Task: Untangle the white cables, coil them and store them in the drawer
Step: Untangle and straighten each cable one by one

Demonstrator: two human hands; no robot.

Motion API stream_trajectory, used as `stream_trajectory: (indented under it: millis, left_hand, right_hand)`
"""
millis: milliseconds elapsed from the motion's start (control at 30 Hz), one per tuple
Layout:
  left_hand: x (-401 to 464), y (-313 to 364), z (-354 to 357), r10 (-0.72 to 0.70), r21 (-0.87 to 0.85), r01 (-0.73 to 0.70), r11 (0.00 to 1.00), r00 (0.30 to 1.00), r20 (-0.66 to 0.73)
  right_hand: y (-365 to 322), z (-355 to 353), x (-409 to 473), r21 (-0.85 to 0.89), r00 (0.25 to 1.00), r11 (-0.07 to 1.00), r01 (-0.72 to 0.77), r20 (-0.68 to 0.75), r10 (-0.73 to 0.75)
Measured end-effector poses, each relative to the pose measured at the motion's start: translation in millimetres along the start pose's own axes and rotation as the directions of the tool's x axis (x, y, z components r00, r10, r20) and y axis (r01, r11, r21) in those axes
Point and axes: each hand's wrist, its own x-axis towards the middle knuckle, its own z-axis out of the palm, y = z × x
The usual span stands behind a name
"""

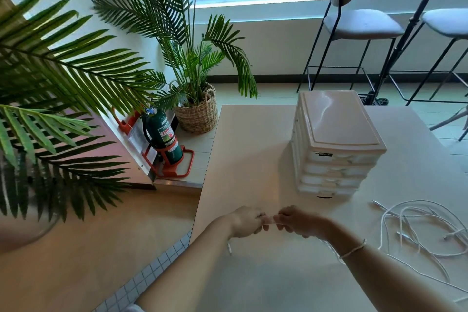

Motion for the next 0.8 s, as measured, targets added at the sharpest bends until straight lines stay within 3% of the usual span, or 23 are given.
stream_trajectory:
  millis: [133,233,400,467,567,667,733,800]
  left_hand:
    - [-4.0,2.5,-1.4,0.027,-0.044,-0.027,0.999,0.999,0.017]
    - [-4.6,1.0,-6.3,0.002,-0.031,-0.003,1.000,1.000,-0.030]
    - [1.1,-3.6,-15.4,-0.029,0.142,0.041,0.989,0.995,-0.091]
    - [-0.2,0.1,-10.9,-0.026,0.164,0.036,0.986,0.998,-0.059]
    - [-5.1,11.5,0.5,0.038,0.132,-0.039,0.990,0.999,0.012]
    - [-7.0,18.6,4.7,0.078,0.116,-0.079,0.990,0.997,0.013]
    - [-3.7,12.2,-0.5,0.051,0.130,-0.046,0.991,0.998,-0.036]
    - [-0.2,3.4,-7.3,0.014,0.133,-0.002,0.991,0.996,-0.090]
  right_hand:
    - [0.7,-6.5,-2.4,0.026,0.987,0.999,0.025,-0.160,-0.020]
    - [-2.6,-2.6,-5.6,-0.054,0.965,0.998,0.037,-0.257,-0.050]
    - [-4.4,13.9,-16.6,-0.250,0.996,0.967,0.048,-0.063,-0.066]
    - [0.4,6.4,-18.3,-0.202,0.998,0.979,0.019,-0.050,-0.029]
    - [2.8,-7.9,-15.7,-0.030,0.980,1.000,-0.007,-0.200,0.001]
    - [-0.9,-8.5,-14.6,-0.028,0.955,0.999,0.025,-0.294,-0.032]
    - [2.3,-0.1,-15.9,0.031,0.959,0.999,0.026,-0.283,-0.016]
    - [4.7,10.7,-18.7,0.040,0.986,0.999,0.024,-0.166,-0.017]
